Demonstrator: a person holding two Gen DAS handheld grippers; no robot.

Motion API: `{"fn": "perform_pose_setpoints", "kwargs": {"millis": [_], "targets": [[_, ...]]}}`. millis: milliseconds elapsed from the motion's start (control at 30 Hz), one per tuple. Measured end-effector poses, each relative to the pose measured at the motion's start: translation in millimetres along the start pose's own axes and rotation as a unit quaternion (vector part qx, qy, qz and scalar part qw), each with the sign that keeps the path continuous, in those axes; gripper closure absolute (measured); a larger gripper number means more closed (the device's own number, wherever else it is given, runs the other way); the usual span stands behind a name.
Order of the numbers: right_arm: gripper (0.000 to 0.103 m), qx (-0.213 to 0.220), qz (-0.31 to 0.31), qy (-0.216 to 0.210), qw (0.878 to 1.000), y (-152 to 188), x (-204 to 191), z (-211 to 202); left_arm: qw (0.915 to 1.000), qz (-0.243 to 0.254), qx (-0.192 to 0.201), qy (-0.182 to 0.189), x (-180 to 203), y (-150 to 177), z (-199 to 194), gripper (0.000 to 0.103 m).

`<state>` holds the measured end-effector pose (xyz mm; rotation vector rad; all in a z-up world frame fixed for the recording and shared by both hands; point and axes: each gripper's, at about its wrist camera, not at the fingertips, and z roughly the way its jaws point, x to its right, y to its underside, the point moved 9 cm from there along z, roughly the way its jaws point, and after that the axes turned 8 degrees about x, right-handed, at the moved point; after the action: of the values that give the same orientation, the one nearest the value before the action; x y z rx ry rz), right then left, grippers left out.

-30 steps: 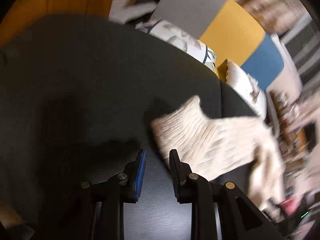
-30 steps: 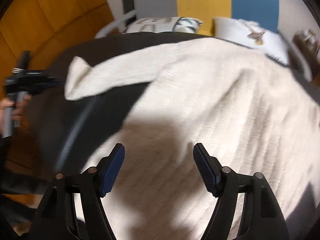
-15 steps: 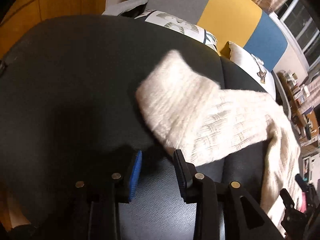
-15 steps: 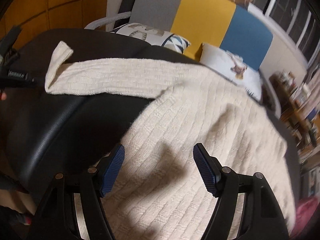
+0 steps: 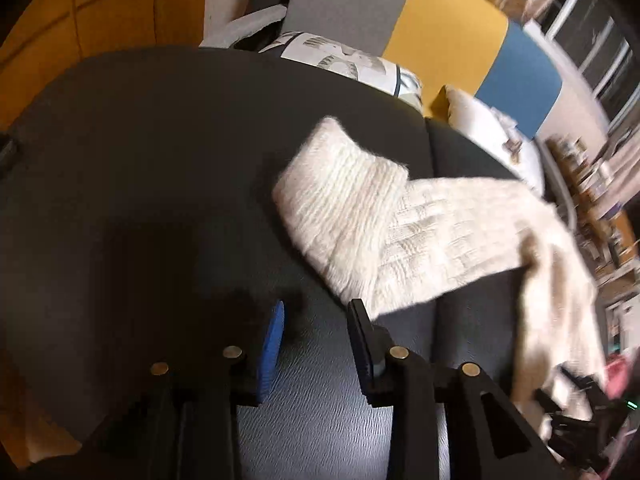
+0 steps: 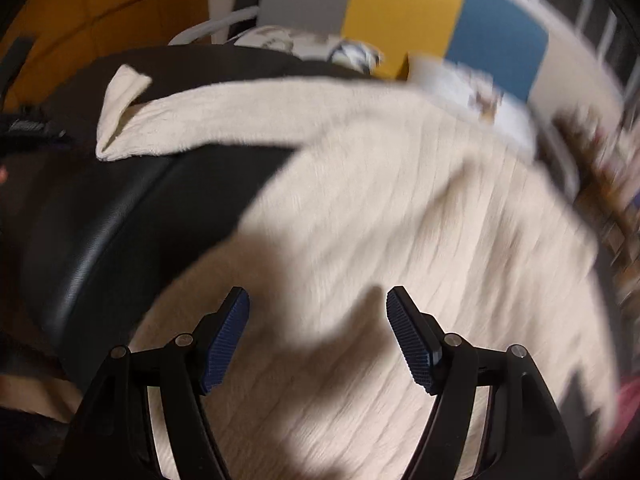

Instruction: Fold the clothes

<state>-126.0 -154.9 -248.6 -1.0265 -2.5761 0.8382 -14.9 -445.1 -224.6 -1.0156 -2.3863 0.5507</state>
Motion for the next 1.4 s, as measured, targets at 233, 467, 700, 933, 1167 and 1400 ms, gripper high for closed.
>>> {"fn": "perform_pose_setpoints", "kwargs": {"millis": [233, 467, 700, 933, 1167, 1400], "targets": [[0.018, 0.000, 0.047, -0.057, 0.997, 23, 2, -1, 0.9998, -0.010, -0.004, -0.016, -7, -5, 16, 0.064], [0.012, -0.004, 0.026, -0.047, 0.999, 22, -3, 2, 0.9952, 0.004, -0.005, -0.098, 14, -16, 53, 0.061], [0.009, -0.005, 0.014, -0.063, 0.998, 23, -7, 3, 0.9938, -0.042, 0.012, -0.103, 14, -27, 68, 0.094], [0.009, 0.033, 0.080, -0.186, 0.979, -31, 21, -22, 0.9882, -0.081, 0.115, -0.060, -1, -66, 18, 0.103], [0.009, 0.081, 0.159, -0.166, 0.970, -126, 96, 15, 0.9841, -0.146, 0.097, -0.030, -44, -84, 10, 0.103], [0.008, 0.039, 0.183, -0.192, 0.963, -148, 84, 63, 0.9767, -0.213, 0.028, 0.012, -57, -15, 19, 0.075]]}}
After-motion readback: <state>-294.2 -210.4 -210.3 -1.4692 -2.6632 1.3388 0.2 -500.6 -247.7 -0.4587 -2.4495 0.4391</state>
